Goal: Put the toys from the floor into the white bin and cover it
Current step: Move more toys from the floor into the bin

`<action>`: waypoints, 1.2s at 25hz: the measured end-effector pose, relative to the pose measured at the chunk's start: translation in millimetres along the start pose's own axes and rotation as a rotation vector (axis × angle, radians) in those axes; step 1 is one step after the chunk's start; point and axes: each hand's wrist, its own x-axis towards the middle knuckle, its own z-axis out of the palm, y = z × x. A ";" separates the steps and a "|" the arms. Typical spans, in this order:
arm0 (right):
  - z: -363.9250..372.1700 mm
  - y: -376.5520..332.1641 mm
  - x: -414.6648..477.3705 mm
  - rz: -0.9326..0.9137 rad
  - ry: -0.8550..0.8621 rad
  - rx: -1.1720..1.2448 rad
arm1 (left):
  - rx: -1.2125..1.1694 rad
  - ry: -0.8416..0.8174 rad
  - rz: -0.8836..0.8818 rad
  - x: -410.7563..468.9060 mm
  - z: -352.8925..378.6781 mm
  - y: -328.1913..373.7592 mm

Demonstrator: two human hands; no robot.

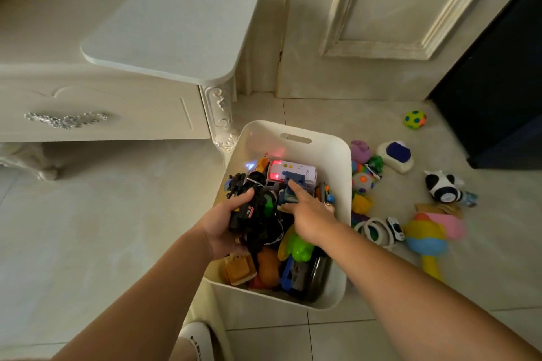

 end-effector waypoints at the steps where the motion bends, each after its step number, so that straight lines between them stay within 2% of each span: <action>1: 1.5 1.2 1.6 -0.012 -0.014 -0.005 | 0.017 0.032 0.001 0.1 -2.6 -1.0; 3: 1.8 -4.7 5.2 -0.036 0.080 -0.008 | 0.014 0.035 0.014 -2.9 -2.7 -1.6; 4: -0.2 -11.7 4.2 -0.044 0.221 0.050 | -0.007 0.010 0.026 -4.2 -1.7 -1.5; 5: -1.8 -19.3 1.2 -0.038 0.339 0.211 | -0.047 -0.028 0.038 -5.7 -0.9 -0.7; 6: -4.5 -26.4 -3.6 -0.016 0.359 0.449 | -0.097 -0.080 0.049 -7.0 -1.1 0.6; 9: 3.3 -35.1 -15.3 0.143 -0.045 1.200 | -0.152 -0.232 0.053 -14.0 -5.1 2.7; 11: 8.6 -31.7 -22.2 0.202 -0.060 1.384 | -0.060 -0.213 0.058 -21.6 -4.4 7.4; 12: 8.1 -28.1 -23.2 0.225 -0.017 1.354 | 0.012 -0.182 0.066 -26.8 -2.3 12.3; 14: 6.3 -23.5 -24.4 0.219 0.033 1.098 | 0.141 -0.132 0.097 -35.3 2.9 24.0; 17: 12.9 -29.5 -29.3 0.029 -0.037 0.678 | 0.163 -0.080 0.211 -38.8 4.4 39.2; 19: 25.5 -43.6 -32.3 -0.141 -0.062 0.486 | 0.128 -0.060 0.265 -39.2 3.5 43.7; 21: 40.1 -59.0 -34.5 -0.282 -0.127 0.467 | 0.132 -0.060 0.273 -37.6 2.8 42.9; 25: 58.3 -66.1 -36.5 -0.290 -0.186 0.552 | 0.145 -0.082 0.217 -33.3 2.7 32.0; 26: 56.8 -64.6 -36.9 -0.225 -0.169 0.643 | 0.152 -0.080 0.206 -32.4 2.3 28.6; 27: 51.1 -60.9 -36.8 -0.101 -0.111 0.835 | 0.159 -0.076 0.194 -31.1 1.7 25.6; 29: 32.0 -49.9 -29.3 0.180 0.039 1.402 | 0.190 -0.051 0.189 -27.0 0.7 20.2; 30: 21.5 -44.4 -24.0 0.257 0.024 1.656 | 0.225 -0.022 0.196 -23.5 1.1 17.2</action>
